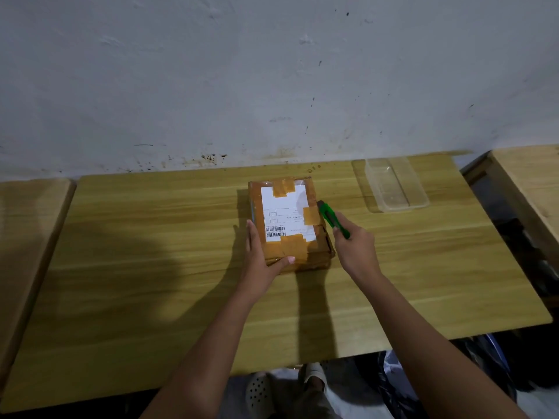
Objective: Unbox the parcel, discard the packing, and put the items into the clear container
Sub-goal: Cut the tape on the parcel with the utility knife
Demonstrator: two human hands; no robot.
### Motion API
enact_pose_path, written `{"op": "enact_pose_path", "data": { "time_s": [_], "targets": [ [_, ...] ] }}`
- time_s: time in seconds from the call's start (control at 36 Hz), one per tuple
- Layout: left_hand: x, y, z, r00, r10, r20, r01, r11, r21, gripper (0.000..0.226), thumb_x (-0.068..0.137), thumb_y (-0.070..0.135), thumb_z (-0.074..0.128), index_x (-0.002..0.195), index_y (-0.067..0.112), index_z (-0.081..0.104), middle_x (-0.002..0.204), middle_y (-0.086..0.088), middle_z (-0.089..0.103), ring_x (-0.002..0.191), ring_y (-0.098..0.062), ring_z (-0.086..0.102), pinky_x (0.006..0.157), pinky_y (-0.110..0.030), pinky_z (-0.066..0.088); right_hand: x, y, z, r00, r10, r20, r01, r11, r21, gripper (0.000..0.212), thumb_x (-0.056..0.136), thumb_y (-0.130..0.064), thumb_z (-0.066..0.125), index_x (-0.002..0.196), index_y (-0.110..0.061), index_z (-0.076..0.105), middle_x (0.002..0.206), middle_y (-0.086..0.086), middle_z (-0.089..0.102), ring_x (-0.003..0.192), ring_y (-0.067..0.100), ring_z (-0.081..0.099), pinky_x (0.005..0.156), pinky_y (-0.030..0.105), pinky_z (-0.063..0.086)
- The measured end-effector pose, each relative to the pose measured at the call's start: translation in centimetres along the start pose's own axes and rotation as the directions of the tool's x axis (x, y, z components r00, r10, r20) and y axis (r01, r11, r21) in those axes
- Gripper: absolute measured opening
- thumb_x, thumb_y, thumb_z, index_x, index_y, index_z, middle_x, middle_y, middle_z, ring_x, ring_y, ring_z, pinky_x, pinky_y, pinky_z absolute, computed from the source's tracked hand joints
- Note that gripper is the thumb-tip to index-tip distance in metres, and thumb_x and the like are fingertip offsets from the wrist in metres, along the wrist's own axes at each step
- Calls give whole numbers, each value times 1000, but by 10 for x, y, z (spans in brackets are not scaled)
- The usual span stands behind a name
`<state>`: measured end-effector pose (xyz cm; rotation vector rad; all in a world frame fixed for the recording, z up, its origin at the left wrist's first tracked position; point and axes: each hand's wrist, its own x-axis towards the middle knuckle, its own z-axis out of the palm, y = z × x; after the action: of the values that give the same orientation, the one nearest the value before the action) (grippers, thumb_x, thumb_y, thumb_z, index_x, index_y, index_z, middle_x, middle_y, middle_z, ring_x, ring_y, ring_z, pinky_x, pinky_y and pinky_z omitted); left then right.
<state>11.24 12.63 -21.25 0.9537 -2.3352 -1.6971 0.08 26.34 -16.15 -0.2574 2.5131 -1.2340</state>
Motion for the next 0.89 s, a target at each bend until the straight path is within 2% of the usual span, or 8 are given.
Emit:
{"op": "enact_pose_path", "data": {
  "time_s": [0.11, 0.28, 0.44, 0.53, 0.67, 0.75, 0.89],
  "targets": [
    [1, 0, 0, 1000, -3, -11, 3, 1000, -4, 117, 73, 34, 73, 141, 30, -22, 156, 1, -14, 143, -19, 3, 111, -38, 19, 3, -3, -1, 1000, -2, 20, 4, 998, -65, 40, 96, -14, 42, 133, -25, 49, 85, 13, 65, 47, 12, 42, 45, 27, 36],
    [-1, 0, 3, 999, -20, -35, 19, 999, -27, 114, 74, 33, 73, 142, 30, -19, 156, 0, -11, 143, -19, 4, 111, -39, 20, 3, -8, -8, 996, -34, 78, 48, 979, -198, 41, 96, -12, 39, 135, -23, 47, 85, 15, 62, 51, 17, 45, 45, 26, 36],
    [0, -2, 7, 998, -25, -57, 22, 998, -53, 114, 74, 32, 74, 143, 30, -16, 157, 1, -8, 143, -16, 3, 111, -38, 21, -1, -12, -7, 992, -78, 100, 106, 944, -313, 42, 94, -10, 38, 133, -21, 46, 85, 20, 61, 69, 32, 57, 56, 38, 47],
    [1, -3, 8, 998, -34, -62, 29, 997, -77, 114, 73, 31, 75, 143, 31, -15, 157, 3, -8, 142, -15, 4, 112, -40, 23, -3, -13, -7, 992, -75, 105, 109, 926, -360, 42, 94, -10, 37, 133, -20, 45, 85, 21, 62, 72, 34, 59, 60, 42, 50],
    [0, -3, 9, 997, -24, -77, 19, 997, -76, 112, 75, 28, 74, 143, 28, -15, 157, 2, -6, 133, -1, 3, 101, -23, 16, -8, -12, -5, 991, -80, 106, 115, 913, -392, 39, 93, -11, 36, 130, -19, 47, 78, 19, 60, 71, 35, 58, 60, 41, 50],
    [0, -4, 9, 997, -27, -78, 21, 996, -82, 113, 74, 29, 74, 143, 30, -16, 157, 1, -6, 141, -13, 6, 101, -25, 19, -14, -11, -5, 991, -88, 98, 120, 911, -394, 41, 93, -11, 36, 132, -19, 45, 78, 19, 60, 72, 35, 59, 61, 41, 49],
    [0, -4, 10, 996, -34, -83, 28, 997, -75, 113, 74, 29, 74, 143, 32, -16, 157, 1, -6, 142, -16, 4, 111, -37, 21, -24, -5, -3, 991, -102, 86, 129, 903, -410, 42, 93, -12, 37, 134, -19, 44, 78, 20, 61, 73, 36, 58, 62, 42, 49]
  ]
}}
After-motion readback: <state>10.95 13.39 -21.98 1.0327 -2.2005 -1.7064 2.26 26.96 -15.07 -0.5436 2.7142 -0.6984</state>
